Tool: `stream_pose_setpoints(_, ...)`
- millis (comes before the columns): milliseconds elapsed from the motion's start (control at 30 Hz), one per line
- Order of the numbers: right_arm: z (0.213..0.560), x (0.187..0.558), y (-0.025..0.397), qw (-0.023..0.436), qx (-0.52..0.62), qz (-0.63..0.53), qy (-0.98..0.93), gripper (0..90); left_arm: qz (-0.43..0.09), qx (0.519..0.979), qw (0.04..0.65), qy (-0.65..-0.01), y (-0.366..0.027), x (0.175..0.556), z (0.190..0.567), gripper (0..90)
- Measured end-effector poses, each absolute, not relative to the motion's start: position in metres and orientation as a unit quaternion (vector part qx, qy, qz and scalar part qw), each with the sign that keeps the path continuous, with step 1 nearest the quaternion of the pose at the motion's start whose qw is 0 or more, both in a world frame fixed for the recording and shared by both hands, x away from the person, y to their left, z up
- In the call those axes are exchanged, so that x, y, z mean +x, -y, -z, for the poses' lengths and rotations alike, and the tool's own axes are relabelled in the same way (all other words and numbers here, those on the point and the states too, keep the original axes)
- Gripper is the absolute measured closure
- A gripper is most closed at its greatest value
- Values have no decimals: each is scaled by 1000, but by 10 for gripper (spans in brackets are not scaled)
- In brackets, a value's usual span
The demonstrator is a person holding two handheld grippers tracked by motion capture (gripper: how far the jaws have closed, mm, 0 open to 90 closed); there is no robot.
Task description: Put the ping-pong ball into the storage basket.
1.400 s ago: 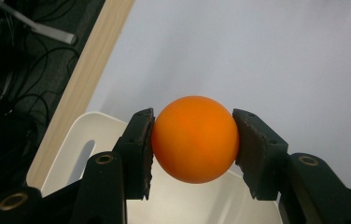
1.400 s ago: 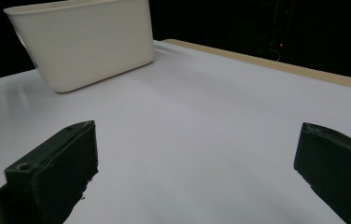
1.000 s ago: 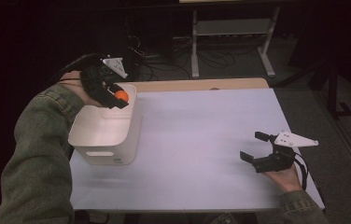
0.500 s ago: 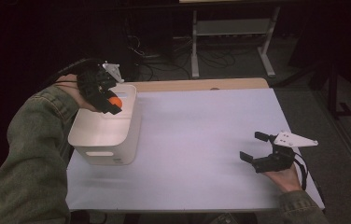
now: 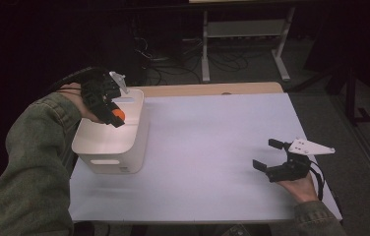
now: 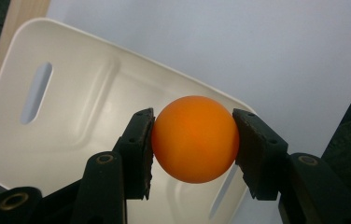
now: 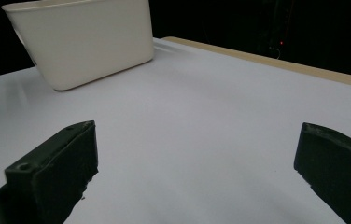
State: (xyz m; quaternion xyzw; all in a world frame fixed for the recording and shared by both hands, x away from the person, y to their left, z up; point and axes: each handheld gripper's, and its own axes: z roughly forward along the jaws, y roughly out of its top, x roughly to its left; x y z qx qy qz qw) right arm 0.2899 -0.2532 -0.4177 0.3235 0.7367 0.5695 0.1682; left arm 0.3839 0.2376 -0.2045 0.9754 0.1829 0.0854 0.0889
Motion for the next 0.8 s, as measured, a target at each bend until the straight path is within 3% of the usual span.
stream_pose_setpoints(800, 418, 290, 253, 170, 323, -569, -737, 0, -69, 978, 79, -182, -244, 384, 235, 502)
